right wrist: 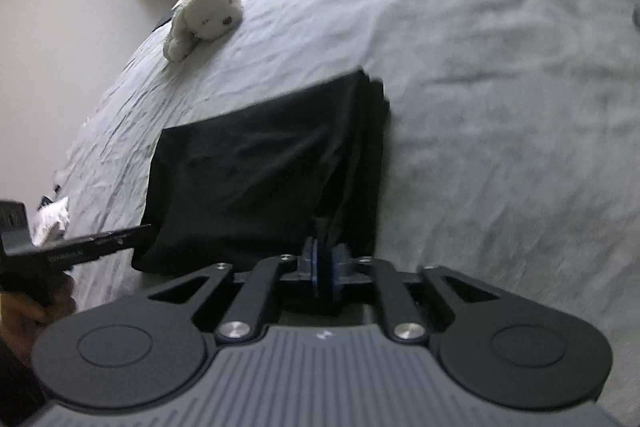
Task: Fold clothes
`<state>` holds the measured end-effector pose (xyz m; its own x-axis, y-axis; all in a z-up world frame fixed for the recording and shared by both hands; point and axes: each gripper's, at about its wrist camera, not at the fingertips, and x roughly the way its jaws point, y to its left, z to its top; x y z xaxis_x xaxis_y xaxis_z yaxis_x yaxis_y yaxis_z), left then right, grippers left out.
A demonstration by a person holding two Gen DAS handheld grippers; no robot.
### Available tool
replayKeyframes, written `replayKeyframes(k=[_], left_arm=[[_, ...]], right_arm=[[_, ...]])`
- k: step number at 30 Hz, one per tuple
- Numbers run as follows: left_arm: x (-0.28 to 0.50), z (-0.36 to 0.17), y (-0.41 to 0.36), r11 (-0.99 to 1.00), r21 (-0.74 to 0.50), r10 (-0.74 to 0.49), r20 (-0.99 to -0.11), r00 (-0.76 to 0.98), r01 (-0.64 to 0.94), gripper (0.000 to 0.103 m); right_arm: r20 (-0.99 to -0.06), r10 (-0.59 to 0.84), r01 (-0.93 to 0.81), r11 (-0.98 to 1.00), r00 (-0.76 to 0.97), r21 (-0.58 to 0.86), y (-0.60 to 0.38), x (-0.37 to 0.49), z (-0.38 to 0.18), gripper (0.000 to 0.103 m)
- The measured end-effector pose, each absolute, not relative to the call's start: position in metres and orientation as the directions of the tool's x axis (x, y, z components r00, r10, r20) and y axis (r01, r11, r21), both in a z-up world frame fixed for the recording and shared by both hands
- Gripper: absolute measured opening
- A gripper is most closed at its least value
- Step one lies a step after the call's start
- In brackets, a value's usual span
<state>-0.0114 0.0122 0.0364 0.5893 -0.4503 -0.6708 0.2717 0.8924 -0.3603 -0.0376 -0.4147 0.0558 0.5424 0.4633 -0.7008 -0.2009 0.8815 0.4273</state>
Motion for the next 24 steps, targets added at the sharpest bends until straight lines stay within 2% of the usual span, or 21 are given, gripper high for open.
replayKeyframes(k=[4,7,11,15,19,24], left_arm=[[-0.025,0.061,0.013,0.912,-0.292,-0.41,-0.604,0.683,0.289,0.02],[-0.033,0.067,-0.01,0.878,-0.282,-0.478,-0.562,0.675,0.387,0.02],[-0.039,0.059,-0.043,0.841,-0.255,-0.53,-0.563,0.634,0.477,0.02],[-0.036,0.047,-0.059,0.841,-0.244,-0.524,-0.586,0.618,0.482,0.02],[-0.034,0.028,-0.071,0.858,-0.171,-0.471,-0.64,0.607,0.485,0.02],[-0.033,0.026,-0.069,0.863,-0.162,-0.459,-0.649,0.607,0.479,0.023]], right_arm=[[-0.634,0.438,-0.251,0.896,0.638,0.367,-0.413,-0.049,0.075,0.017],[-0.595,0.466,-0.347,0.885,0.655,0.312,-0.389,-0.057,0.081,0.017],[-0.558,0.509,-0.474,0.852,0.655,0.222,-0.353,-0.066,0.086,0.017],[-0.611,0.5,-0.513,0.841,0.613,0.173,-0.325,-0.061,0.071,0.015],[-0.684,0.446,-0.499,0.856,0.577,0.138,-0.312,-0.05,0.048,0.007],[-0.686,0.427,-0.505,0.857,0.589,0.1,-0.307,-0.05,0.041,0.005]])
